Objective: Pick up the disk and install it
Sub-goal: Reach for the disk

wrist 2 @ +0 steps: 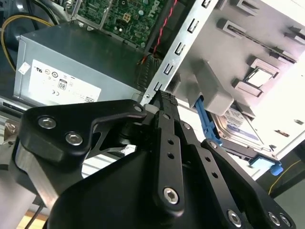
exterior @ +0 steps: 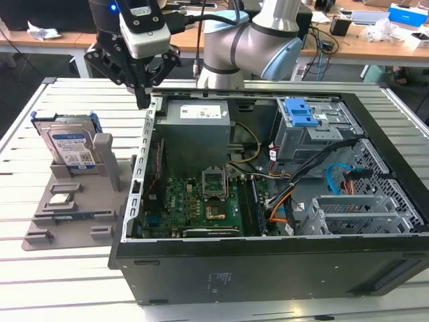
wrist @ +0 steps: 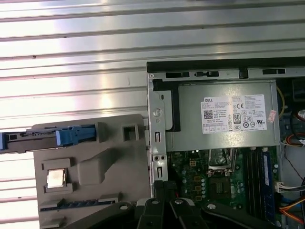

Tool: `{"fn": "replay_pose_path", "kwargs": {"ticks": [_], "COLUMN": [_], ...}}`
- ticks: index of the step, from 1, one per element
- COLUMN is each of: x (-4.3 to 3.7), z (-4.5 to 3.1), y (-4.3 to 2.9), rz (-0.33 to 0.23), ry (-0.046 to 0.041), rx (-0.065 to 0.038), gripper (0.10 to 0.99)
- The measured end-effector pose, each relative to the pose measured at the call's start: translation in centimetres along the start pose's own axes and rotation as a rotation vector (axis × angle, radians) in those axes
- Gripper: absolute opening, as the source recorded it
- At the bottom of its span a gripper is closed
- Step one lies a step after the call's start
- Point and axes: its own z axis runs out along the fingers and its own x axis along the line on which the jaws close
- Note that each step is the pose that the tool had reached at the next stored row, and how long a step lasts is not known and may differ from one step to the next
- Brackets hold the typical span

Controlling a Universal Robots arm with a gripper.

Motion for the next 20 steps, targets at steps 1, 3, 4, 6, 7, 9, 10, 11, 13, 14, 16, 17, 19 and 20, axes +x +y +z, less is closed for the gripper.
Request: {"fn": "replay_pose_path", "kwargs": {"ticks": [1,3,4,6,7,9,10,11,13,14,16,17,19,20], "x": [0.11,0.38,0.61,1.01,1.13,1.45,1.7,1.82,2.09,2.2,2.55,2.64,2.94,3.06], "z": [0.0,-0.01,-0.02,-0.03,-0.03,-0.04,-0.04,-0.05,-0.05,-0.06,-0.07,-0.07,-0.08,-0.08], "y": [-0.01,-0.03,-0.05,-0.08,-0.09,-0.11,-0.13,-0.14,-0.16,-0.16,-0.19,-0.2,-0.22,-0.23], "rz": [0.0,0.0,0.0,0.0,0.0,0.0,0.0,0.0,0.0,0.0,0.0,0.0,0.0,0.0], "ry": [0.0,0.0,0.0,0.0,0.0,0.0,0.0,0.0,-0.0001,0.0,0.0,0.0,-0.0001,0.0], "rx": [0.0,0.0,0.0,0.0,0.0,0.0,0.0,0.0,0.0,0.0,0.0,0.0,0.0,0.0], "gripper": [0.102,0.102,0.102,0.102,0.102,0.102,0.102,0.102,0.102,0.102,0.102,0.102,0.102,0.102]}}
